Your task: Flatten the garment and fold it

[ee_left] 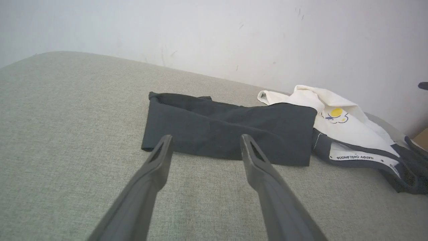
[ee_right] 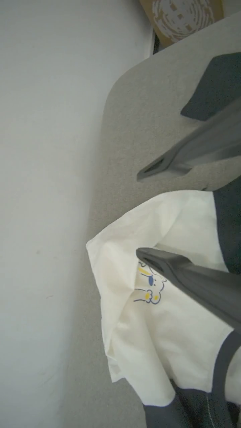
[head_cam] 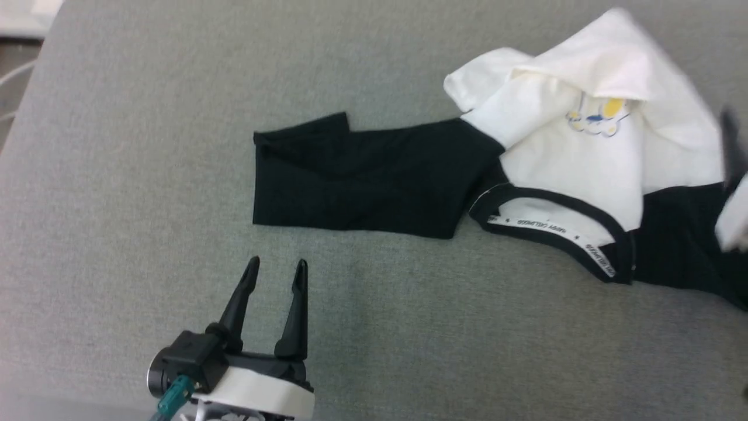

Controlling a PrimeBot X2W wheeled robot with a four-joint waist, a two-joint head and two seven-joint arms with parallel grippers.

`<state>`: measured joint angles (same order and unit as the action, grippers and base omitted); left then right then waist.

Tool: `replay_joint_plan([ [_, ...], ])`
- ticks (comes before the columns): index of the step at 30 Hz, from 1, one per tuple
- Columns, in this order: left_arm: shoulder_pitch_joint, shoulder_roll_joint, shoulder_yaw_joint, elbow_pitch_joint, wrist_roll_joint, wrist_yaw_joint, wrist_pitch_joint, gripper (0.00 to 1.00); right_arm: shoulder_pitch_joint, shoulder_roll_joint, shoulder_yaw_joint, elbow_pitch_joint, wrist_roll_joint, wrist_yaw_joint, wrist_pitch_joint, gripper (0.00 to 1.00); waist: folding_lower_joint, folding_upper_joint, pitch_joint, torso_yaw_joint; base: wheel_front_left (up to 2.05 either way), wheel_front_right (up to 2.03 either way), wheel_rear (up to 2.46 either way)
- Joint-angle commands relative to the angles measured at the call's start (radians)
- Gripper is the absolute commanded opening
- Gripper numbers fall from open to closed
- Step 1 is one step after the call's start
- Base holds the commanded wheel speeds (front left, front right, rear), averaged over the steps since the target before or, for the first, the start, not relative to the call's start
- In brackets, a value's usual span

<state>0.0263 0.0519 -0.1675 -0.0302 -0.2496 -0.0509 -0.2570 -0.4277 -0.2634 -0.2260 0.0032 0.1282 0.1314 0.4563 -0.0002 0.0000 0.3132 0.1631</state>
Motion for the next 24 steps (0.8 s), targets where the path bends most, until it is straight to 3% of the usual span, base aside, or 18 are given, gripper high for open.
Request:
replay_joint_plan([
  [1,0.018,-0.002,0.004,0.002,0.008,-0.003,-0.005,1.00,0.074,0.033,-0.019,-0.034,0.003,-0.001,0.001,1.00,0.0002,0.0000,-0.078,-0.051,0.00,0.00,0.00],
  [7,0.061,-0.002,0.011,-0.002,0.019,-0.008,-0.005,1.00,0.334,0.162,-0.067,-0.158,0.015,-0.001,-0.088,1.00,0.0002,0.0000,-0.133,-0.071,0.00,0.00,0.00],
  [13,0.089,-0.002,0.011,-0.021,0.014,-0.007,-0.005,1.00,0.497,0.210,-0.036,-0.227,0.027,-0.001,-0.286,1.00,0.0002,0.0000,-0.147,-0.085,0.00,0.00,0.00],
  [19,0.107,-0.002,0.015,-0.027,0.005,0.004,-0.005,1.00,0.604,0.213,0.016,-0.132,0.174,-0.001,-0.545,1.00,0.0002,0.0000,-0.159,-0.104,0.00,0.00,0.00],
  [24,0.092,0.005,0.015,-0.025,0.031,-0.004,-0.005,1.00,0.614,0.213,0.072,-0.053,0.180,-0.001,-0.637,1.00,0.0002,0.0000,-0.167,-0.123,0.00,0.00,0.00],
])
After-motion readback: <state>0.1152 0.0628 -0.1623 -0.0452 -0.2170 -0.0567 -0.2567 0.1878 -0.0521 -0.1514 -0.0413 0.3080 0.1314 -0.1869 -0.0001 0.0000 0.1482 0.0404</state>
